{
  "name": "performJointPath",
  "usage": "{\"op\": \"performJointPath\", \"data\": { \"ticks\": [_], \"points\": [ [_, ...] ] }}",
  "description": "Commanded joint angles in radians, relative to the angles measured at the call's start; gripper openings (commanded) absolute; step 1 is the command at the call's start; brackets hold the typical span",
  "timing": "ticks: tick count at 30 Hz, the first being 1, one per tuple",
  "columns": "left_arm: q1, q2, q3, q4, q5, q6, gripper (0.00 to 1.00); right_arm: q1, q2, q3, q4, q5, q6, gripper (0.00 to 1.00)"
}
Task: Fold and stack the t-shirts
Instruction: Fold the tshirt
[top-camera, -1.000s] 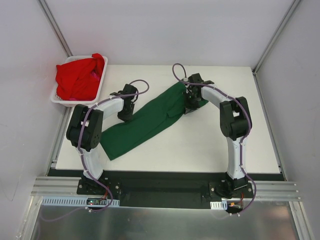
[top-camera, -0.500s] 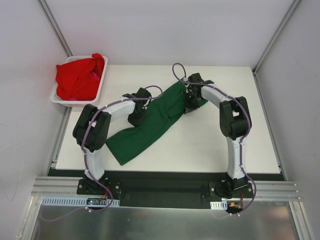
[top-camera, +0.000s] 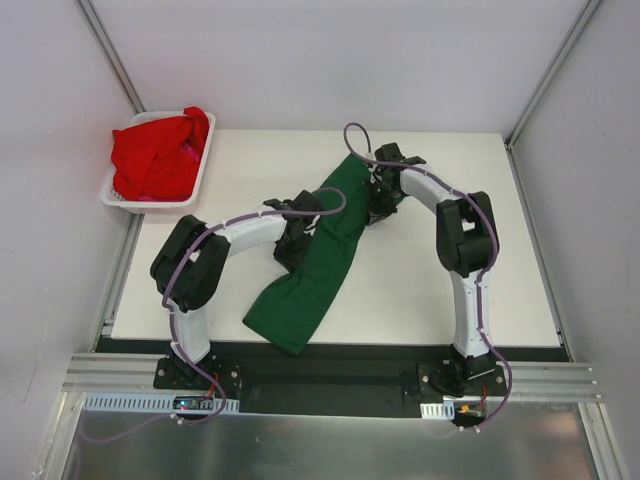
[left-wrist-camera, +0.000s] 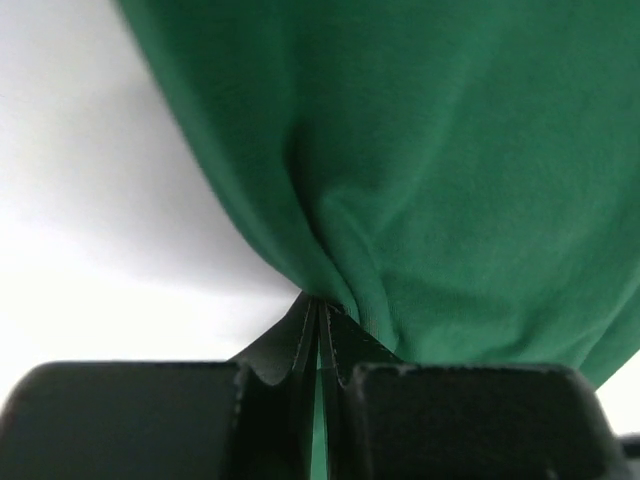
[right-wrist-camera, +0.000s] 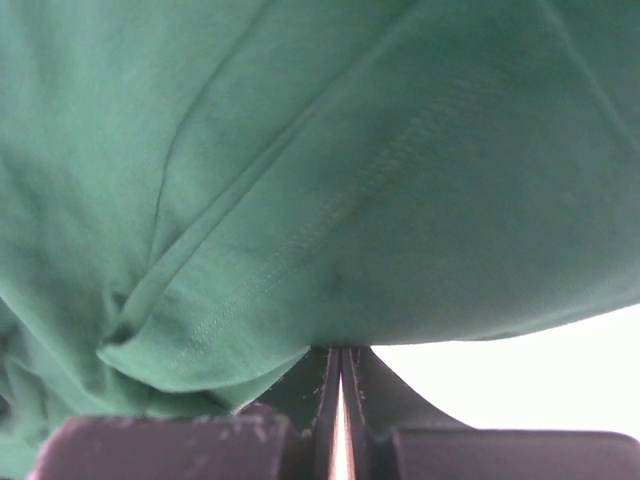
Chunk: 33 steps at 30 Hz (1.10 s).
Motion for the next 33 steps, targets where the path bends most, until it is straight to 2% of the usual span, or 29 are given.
{"op": "performJointPath", "data": {
  "ticks": [1, 9, 16, 20, 24, 28, 32, 33],
  "points": [
    [-0.074, -0.054, -0.040, -0.071, 0.132, -0.067, 0.00, -0.003, 0.030, 0.071, -0.014, -0.025, -0.014, 0.01],
    [-0.186, -0.104, -0.046, -0.074, 0.164, -0.131, 0.00, -0.003, 0.096, 0.195, -0.058, -0.051, -0.020, 0.01],
    [-0.227, -0.115, -0.043, -0.074, 0.158, -0.159, 0.00, -0.003, 0.136, 0.288, -0.100, -0.036, -0.032, 0.01],
    [-0.228, -0.176, -0.060, -0.088, 0.089, -0.151, 0.00, -0.003, 0.037, 0.175, -0.033, 0.058, -0.023, 0.01],
    [-0.217, -0.287, -0.040, -0.160, -0.021, -0.130, 0.00, -0.012, -0.138, 0.082, 0.040, 0.180, -0.004, 0.01],
    [-0.209, -0.396, -0.007, -0.235, -0.121, -0.114, 0.00, -0.020, -0.253, 0.013, 0.046, 0.219, 0.005, 0.01],
    [-0.186, -0.500, 0.008, -0.229, -0.106, -0.105, 0.00, -0.020, -0.348, -0.076, 0.052, 0.218, 0.026, 0.01],
    [-0.172, -0.529, -0.009, -0.178, -0.088, -0.093, 0.00, -0.020, -0.371, -0.099, 0.060, 0.218, 0.034, 0.01]
  ]
}}
